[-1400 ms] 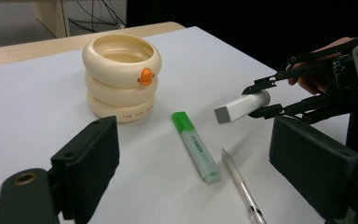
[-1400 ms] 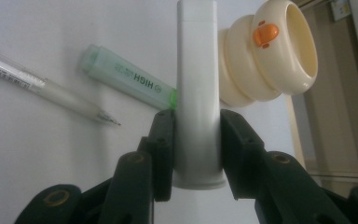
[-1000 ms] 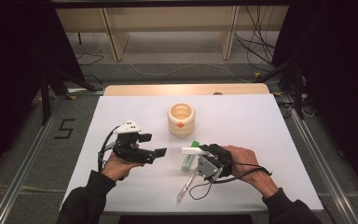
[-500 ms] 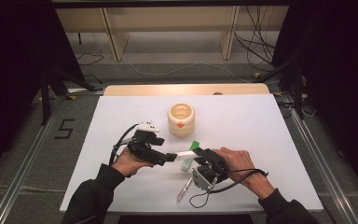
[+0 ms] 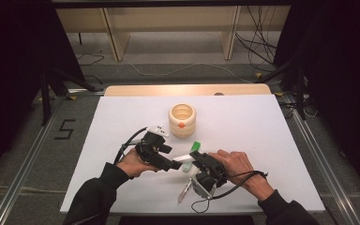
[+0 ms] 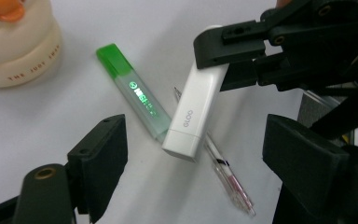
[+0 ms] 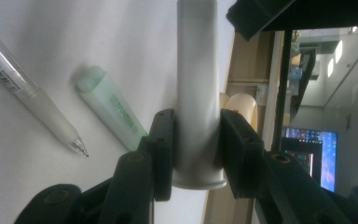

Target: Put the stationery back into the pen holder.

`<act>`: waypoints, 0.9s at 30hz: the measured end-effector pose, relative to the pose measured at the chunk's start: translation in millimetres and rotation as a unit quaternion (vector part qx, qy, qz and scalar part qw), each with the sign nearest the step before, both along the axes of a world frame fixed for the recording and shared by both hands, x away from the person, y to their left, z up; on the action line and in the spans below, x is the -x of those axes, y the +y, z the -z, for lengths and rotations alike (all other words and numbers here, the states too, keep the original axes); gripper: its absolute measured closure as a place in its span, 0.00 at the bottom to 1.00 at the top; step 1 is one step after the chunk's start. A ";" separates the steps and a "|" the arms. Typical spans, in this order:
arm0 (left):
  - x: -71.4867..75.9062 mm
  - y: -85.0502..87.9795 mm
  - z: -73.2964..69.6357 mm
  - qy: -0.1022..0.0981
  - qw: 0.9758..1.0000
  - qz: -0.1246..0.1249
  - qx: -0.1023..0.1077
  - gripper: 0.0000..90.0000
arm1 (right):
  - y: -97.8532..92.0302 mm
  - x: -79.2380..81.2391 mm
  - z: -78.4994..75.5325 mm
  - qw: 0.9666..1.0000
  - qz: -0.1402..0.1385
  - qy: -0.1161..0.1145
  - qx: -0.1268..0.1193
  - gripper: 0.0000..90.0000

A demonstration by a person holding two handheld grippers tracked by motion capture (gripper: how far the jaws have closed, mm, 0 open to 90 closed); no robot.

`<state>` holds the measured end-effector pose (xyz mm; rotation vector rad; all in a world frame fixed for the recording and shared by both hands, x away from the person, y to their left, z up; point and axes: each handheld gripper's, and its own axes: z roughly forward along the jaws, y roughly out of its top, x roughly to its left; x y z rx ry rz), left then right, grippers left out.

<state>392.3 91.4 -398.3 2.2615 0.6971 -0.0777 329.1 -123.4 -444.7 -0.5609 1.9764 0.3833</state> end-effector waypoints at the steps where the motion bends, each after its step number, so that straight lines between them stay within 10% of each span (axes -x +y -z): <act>1: -0.1 -0.9 0.5 -0.001 1.000 0.003 -0.003 0.25 | 0.3 0.7 0.8 1.000 0.000 0.003 -0.006 0.75; 27: -3.9 -18.5 6.1 0.023 0.997 0.069 -0.036 0.53 | 9.0 8.5 6.9 0.999 -0.039 -0.026 0.012 0.75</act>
